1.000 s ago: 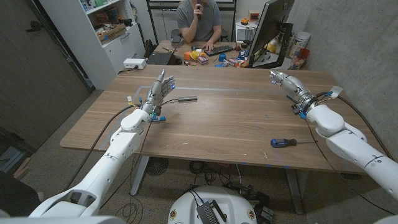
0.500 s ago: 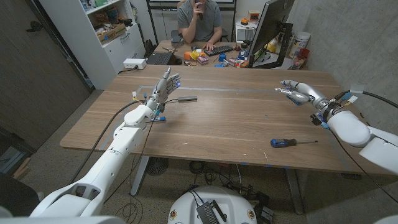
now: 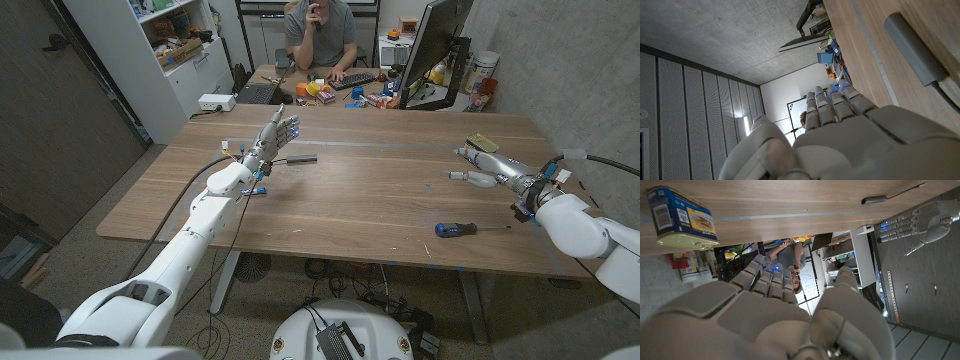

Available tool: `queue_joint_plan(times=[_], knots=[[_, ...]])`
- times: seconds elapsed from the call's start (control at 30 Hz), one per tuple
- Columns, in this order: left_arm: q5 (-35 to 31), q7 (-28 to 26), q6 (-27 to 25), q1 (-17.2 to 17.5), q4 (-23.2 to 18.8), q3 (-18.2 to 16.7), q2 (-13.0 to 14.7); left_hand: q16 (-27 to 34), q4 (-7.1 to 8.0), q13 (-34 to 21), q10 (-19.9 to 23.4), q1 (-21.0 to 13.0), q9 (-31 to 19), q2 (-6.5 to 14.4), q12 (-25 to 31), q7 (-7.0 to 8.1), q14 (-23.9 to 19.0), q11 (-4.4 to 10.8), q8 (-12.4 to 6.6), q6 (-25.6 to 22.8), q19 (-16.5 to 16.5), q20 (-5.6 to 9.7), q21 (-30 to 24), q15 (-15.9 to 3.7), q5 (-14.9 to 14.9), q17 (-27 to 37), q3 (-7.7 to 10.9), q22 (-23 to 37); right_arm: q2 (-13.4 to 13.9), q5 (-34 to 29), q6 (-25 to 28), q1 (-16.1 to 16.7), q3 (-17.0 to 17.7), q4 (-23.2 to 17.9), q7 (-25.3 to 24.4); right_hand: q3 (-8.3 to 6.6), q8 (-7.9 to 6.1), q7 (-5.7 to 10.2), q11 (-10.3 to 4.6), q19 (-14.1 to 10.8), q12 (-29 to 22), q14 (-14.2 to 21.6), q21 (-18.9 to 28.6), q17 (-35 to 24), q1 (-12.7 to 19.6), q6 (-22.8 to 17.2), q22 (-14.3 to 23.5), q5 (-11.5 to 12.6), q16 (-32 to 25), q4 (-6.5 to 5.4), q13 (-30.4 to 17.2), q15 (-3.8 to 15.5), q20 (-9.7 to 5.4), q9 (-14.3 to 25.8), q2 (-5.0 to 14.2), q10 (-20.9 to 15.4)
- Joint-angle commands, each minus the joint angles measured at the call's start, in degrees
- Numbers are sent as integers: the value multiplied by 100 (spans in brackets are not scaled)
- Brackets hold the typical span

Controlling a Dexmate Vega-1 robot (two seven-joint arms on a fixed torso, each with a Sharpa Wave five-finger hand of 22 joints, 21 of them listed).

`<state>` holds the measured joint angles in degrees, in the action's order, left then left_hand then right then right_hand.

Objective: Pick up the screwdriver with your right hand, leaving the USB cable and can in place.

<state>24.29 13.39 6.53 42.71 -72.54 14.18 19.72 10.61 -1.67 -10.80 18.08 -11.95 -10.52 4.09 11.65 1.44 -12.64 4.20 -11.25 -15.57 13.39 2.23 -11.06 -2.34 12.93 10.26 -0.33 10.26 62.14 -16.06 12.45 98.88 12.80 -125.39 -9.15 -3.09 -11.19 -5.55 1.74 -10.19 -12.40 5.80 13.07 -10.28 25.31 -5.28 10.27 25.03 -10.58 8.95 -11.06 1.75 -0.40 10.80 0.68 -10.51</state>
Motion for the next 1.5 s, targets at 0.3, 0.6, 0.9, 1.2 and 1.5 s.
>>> queue_joint_plan(times=[0.3,0.6,0.9,1.2,1.5], knots=[[-22,117,-54,-243,273,175,-7,28,-60,-16,79,-41,-32,17,40,-21,-38,-25,-44,-76,40,140,-40,-242,25,13,-7,8,-251,-2245,558,741,213,-622,842,113,-60,197,-184,-148,-82,192,-14,-23,106,-88,30,178,-50,-36,-9,191,-45,20,-113,-168],[-34,153,-60,-267,295,233,7,29,-59,-17,91,-37,-32,19,40,-25,-40,-26,-47,-93,43,144,-41,-241,24,14,-9,8,-361,-3065,-122,1025,440,-421,1045,149,-174,652,-751,-281,-212,375,-31,-29,383,-508,34,440,-68,-29,-2,340,-37,18,-125,-548],[-60,133,-71,-261,242,267,5,28,-58,-17,96,-31,-32,22,38,-50,-38,-13,-54,-122,43,146,-41,-236,22,14,-11,8,-480,-3583,-678,1043,467,-227,1329,151,-156,634,-690,-313,-200,368,-33,-28,461,-505,34,490,-50,-18,-1,367,-78,18,-129,-536],[-101,131,-162,-242,145,309,37,31,-55,-18,127,-22,-32,24,46,-65,-45,-34,-56,-142,52,144,-44,-243,20,15,-14,8,-477,-4174,-793,863,134,55,1256,152,-175,699,-775,-330,-203,414,-46,-27,599,-611,33,570,-51,2,-1,414,-113,19,-141,-568],[-119,71,-322,-166,-21,312,94,31,-50,-18,139,-11,-32,25,47,-79,-44,-29,-53,-149,54,152,-45,-239,18,15,-18,9,-258,-4225,-938,632,-116,421,1187,157,-177,830,-929,-267,-186,323,-87,-31,721,-690,35,650,-13,-6,-1,474,-104,20,-128,-554]])
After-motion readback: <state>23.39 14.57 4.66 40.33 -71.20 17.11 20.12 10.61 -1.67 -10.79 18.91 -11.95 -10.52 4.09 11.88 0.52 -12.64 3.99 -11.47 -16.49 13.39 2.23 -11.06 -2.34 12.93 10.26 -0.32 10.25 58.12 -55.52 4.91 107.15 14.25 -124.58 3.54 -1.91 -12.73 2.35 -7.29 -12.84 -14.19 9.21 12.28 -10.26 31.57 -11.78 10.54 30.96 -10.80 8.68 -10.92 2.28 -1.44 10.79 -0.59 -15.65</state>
